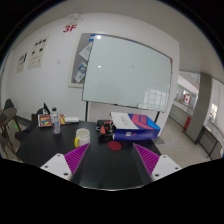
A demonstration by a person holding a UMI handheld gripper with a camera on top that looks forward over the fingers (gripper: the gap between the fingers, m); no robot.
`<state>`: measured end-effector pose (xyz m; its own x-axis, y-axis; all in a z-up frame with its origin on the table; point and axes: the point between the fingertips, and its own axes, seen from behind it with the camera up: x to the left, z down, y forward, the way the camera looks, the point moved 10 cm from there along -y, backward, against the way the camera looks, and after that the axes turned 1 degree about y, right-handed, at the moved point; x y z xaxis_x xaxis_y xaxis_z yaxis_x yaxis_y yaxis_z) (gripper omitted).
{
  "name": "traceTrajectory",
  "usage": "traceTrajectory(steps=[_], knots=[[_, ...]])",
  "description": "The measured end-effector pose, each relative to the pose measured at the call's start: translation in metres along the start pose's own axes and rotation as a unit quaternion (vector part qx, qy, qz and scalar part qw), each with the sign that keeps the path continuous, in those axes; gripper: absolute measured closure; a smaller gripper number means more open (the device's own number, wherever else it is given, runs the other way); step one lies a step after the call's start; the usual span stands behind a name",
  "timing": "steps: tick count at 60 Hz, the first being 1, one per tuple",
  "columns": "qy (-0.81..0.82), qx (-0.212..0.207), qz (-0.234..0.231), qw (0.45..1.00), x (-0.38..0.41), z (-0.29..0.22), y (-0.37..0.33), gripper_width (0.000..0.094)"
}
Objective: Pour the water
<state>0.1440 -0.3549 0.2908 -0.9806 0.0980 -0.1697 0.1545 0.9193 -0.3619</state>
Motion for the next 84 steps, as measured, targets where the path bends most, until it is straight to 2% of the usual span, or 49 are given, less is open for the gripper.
traceTrajectory(steps=[7, 17, 24, 30, 37, 46, 60, 63, 67, 70, 76, 80, 84], knots=[[-0.005, 0.020, -0.004, 1.000, 0.021, 0.013, 0.016, 0.0090], [-0.009, 0.061, -0.010, 0.998, 0.072, 0.062, 0.049, 0.0091], [-0.002, 0.087, -0.027, 0.996, 0.127, 0.096, 0.072, 0.0091], [0.025, 0.095, -0.051, 0.994, 0.193, 0.100, 0.098, 0.0090], [0.052, 0.085, -0.084, 0.991, 0.271, 0.085, 0.144, 0.0090], [0.059, 0.049, -0.100, 0.992, 0.339, 0.048, 0.221, 0.0087], [0.063, 0.000, -0.090, 0.994, 0.380, 0.003, 0.332, 0.0093], [0.064, -0.007, -0.083, 0.994, 0.384, -0.001, 0.349, 0.0122], [0.060, -0.013, -0.086, 0.994, 0.391, -0.003, 0.363, 0.0219], [0.053, -0.018, -0.086, 0.995, 0.393, -0.002, 0.371, 0.0386], [0.052, -0.037, -0.083, 0.994, 0.393, -0.002, 0.373, 0.0453], [0.054, -0.040, -0.084, 0.994, 0.393, -0.002, 0.372, 0.0524], [0.052, -0.041, -0.089, 0.994, 0.392, -0.003, 0.372, 0.0558]])
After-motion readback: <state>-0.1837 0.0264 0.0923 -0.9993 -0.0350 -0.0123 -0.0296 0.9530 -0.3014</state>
